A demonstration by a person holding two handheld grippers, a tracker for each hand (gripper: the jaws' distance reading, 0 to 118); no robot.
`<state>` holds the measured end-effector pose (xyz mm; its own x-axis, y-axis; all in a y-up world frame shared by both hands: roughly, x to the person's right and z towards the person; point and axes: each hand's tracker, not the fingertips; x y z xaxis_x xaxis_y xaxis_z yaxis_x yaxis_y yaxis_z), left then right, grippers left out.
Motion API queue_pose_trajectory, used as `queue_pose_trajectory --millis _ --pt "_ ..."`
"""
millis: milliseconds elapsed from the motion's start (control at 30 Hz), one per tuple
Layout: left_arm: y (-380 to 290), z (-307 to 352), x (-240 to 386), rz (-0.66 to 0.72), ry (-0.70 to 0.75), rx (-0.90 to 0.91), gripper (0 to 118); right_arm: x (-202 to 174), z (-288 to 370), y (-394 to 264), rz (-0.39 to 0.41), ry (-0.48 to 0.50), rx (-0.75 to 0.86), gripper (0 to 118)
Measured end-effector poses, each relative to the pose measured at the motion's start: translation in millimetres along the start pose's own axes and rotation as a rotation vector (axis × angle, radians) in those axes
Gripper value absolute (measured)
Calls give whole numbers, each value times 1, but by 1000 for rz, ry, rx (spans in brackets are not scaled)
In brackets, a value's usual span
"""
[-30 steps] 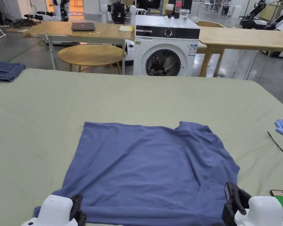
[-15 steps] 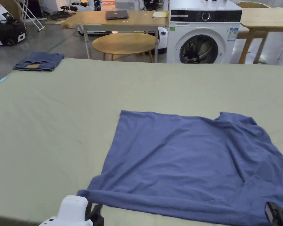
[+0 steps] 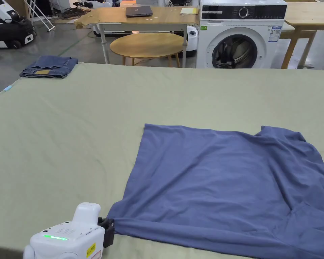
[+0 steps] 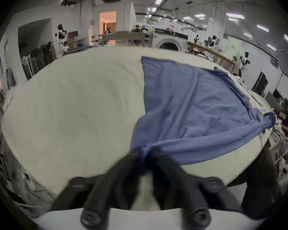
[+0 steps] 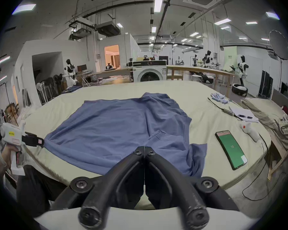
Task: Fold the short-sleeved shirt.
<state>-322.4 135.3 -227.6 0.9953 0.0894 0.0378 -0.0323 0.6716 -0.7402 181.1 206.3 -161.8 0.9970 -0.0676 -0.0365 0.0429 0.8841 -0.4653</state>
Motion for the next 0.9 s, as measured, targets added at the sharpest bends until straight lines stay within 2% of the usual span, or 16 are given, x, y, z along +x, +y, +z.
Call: queue_pose_trajectory --millis 133,233,300,333,367,433,467,500,633,667,700,733,767,800,833,900 --pt "0 16 16 -16 -12 20 1 11 3 7 30 -40 -31 0" --pt "-2 24 25 -56 1 30 1 27 -1 7 68 -114 -114 0" --pt "-3 27 29 -61 5 34 1 43 -4 3 27 -136 -139 0" --pt "-3 29 30 -65 2 37 1 53 -4 2 -29 -110 -151 1" --pt "-4 30 33 -69 3 41 1 63 -4 1 -95 -57 -160 24" --pt "-4 28 37 -80 -1 31 1 72 -8 -5 -128 -70 -205 100" --pt "-4 28 40 -94 4 23 1 72 -13 -9 -88 -91 -241 118" --pt "-4 28 42 -102 9 21 1 71 -12 -6 -46 -119 -185 118" --pt "0 30 44 -105 7 22 1 60 -31 -8 25 -125 -253 117" --pt "2 30 44 -105 7 22 1 61 -34 -13 26 -121 -245 96" --pt "4 31 45 -105 9 24 1 62 -33 -10 9 -97 -227 54" --pt "5 32 43 -107 15 27 1 64 -34 -6 -11 -106 -216 0" --pt "7 33 43 -109 18 28 1 64 -35 -3 -54 -159 -206 2" --pt "9 35 43 -112 22 29 1 70 -35 -4 -57 -151 -196 2" --pt "11 38 43 -118 41 39 1 75 -34 1 -99 -112 -184 2" --pt "19 46 45 -144 79 53 1 76 -30 12 -107 -129 -162 2"
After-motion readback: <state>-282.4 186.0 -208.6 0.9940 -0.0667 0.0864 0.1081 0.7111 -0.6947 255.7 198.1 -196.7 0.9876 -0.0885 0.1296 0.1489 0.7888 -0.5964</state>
